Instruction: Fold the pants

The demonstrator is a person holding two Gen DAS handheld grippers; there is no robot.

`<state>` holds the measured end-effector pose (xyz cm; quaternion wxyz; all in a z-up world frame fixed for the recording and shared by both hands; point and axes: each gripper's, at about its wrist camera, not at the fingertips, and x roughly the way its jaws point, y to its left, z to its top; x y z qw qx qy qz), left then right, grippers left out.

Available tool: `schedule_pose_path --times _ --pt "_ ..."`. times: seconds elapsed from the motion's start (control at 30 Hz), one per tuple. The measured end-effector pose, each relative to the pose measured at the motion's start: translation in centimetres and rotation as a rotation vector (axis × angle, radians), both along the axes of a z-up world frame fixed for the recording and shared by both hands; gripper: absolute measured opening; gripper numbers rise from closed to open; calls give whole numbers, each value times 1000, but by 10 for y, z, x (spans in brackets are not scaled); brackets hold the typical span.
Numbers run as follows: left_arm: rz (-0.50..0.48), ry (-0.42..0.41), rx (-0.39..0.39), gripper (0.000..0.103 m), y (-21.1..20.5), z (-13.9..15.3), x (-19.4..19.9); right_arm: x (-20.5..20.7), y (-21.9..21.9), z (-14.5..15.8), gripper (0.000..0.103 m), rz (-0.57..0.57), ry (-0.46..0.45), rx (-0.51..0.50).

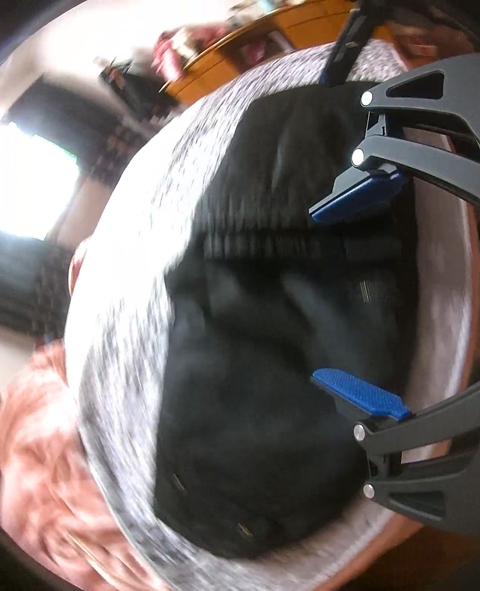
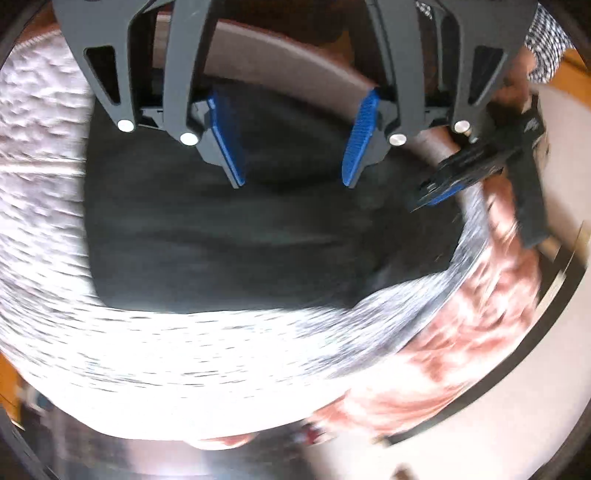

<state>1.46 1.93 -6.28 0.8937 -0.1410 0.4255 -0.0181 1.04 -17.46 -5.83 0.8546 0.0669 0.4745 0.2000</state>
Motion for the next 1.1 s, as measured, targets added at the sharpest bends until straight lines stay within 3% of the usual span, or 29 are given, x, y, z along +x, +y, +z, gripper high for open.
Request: schedule_pose_path --times 0.13,0.2,0.27,0.33,0.4,0.5,0.53,0.6,0.7,0.83,0.9,1.0,1.1 --pt "-82 15 60 83 -47 -9 24 10 -43 -30 55 -71 75 -35" --pt "-89 82 113 85 -59 -31 36 14 -50 -54 54 -80 118 -39" --pt "-88 121 81 89 -58 -50 42 16 -49 -68 54 -67 122 -52" --pt "-80 122 56 89 -54 -53 42 17 -46 -64 55 -33 128 -68" --pt "-78 121 62 87 -54 -45 39 16 -53 -50 55 -12 113 -12" --pt "-58 50 67 87 -52 -24 33 28 -82 -24 73 -67 66 77" --pt "-65 29 64 87 -55 -17 35 38 -97 -19 73 -102 60 81" --pt "-91 9 67 87 -65 -10 40 56 -116 -21 73 -148 74 95" --pt "-121 10 106 87 -84 -12 53 88 -142 -41 73 -183 166 182" --pt "-130 55 151 92 -96 -34 67 119 -148 -63 74 -235 214 115" --pt "-119 73 136 98 -92 -42 72 124 -147 -74 82 -255 234 66" --pt "-101 115 72 99 -81 -53 74 126 -139 -84 84 -260 222 5" --pt "-98 124 70 96 -79 -46 67 116 -139 -74 75 -265 189 13"
